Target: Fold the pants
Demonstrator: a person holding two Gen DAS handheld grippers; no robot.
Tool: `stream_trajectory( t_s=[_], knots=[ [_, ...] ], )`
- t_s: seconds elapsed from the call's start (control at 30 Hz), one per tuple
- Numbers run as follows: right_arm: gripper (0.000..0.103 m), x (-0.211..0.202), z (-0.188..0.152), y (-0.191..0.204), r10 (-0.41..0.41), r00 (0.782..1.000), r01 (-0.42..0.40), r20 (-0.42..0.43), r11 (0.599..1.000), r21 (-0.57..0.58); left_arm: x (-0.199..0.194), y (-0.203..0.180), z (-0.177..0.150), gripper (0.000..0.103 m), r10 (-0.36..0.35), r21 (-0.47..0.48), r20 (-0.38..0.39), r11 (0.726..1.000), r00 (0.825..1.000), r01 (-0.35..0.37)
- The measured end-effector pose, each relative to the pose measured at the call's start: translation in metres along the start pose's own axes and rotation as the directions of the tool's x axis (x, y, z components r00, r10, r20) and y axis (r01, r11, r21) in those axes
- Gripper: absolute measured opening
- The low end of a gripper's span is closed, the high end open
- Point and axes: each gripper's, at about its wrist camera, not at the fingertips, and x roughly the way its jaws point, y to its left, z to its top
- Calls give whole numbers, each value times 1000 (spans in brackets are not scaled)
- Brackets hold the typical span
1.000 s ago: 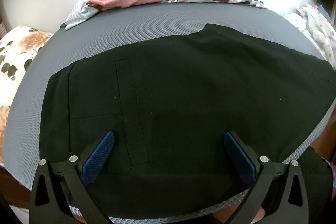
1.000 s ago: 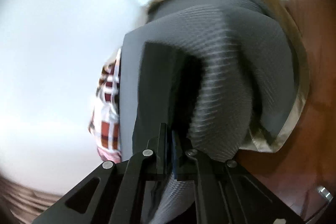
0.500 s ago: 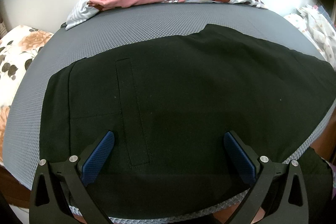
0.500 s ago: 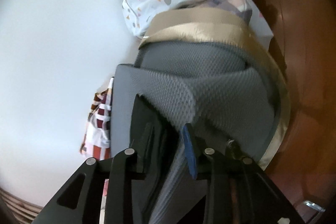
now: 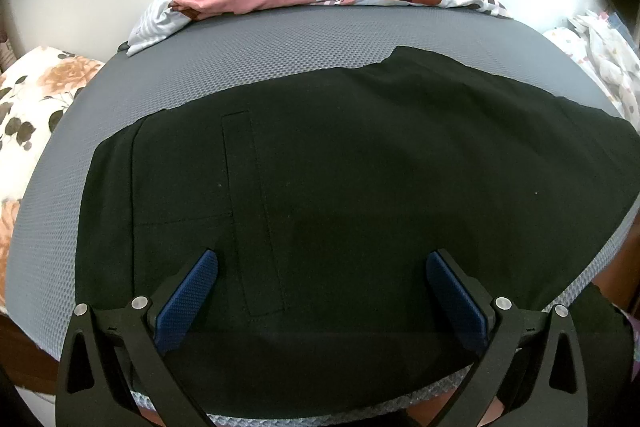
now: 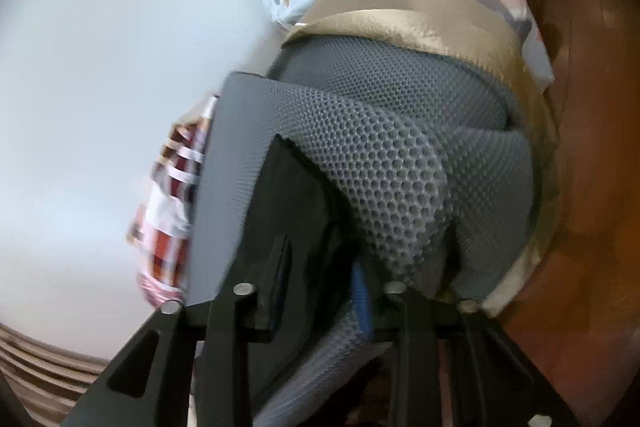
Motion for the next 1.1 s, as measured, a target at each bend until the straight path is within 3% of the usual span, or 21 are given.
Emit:
stream_trajectory(
  t_s=[0.13, 0.3, 0.43, 0.57, 0.67, 0.77, 0.93, 1.1],
  knots=[
    [10, -3, -6, 16, -35, 999, 36, 17, 997, -73, 0, 0, 0, 103, 1, 0, 0, 1000, 1000, -1],
    [10, -14, -38, 90, 58, 998, -50, 26, 971, -235, 0, 1, 0, 103, 0, 0, 0, 1000, 1000, 0],
    [11, 3, -88, 162, 127, 990, -139, -55, 918, -372, 0, 3, 0, 103, -1, 1, 0, 1000, 1000, 1],
    [10, 40, -155, 213, 135, 971, -213, -195, 856, -470, 0, 3, 0, 103, 0, 0, 0, 1000, 1000, 0],
    [10, 71, -204, 229, 102, 953, -242, -285, 820, -518, 0, 3, 0, 103, -1, 1, 0, 1000, 1000, 1],
    [10, 100, -243, 232, 72, 924, -270, -375, 818, -508, 0, 2, 0, 103, 0, 0, 0, 1000, 1000, 0],
    [10, 118, -286, 247, 51, 904, -300, -425, 783, -545, 0, 1, 0, 103, 3, -2, 1, 1000, 1000, -3],
    [11, 132, -307, 258, 28, 888, -318, -459, 758, -569, 0, 1, 0, 103, 2, -2, 1, 1000, 1000, -2]
  ],
)
